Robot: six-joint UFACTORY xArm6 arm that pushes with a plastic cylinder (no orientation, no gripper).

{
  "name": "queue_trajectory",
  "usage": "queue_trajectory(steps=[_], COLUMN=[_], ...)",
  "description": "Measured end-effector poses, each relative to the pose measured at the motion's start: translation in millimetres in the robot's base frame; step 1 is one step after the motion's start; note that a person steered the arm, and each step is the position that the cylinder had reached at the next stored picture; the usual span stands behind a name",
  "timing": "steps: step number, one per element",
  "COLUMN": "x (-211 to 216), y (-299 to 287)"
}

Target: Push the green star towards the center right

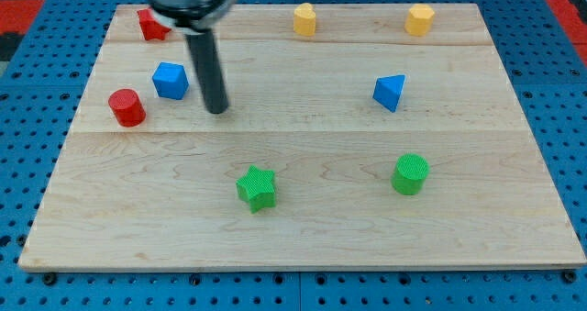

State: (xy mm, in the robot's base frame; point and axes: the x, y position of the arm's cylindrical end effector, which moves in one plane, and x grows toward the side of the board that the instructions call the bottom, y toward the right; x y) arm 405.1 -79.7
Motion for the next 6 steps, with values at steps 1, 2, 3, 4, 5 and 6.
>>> queue_trajectory(steps=[1,2,3,4,5,6], x=[12.7,52.8,94.7,113.4,115.7,114.6], y=[41.2,69.0,121.7,155.1,184.3,206.1])
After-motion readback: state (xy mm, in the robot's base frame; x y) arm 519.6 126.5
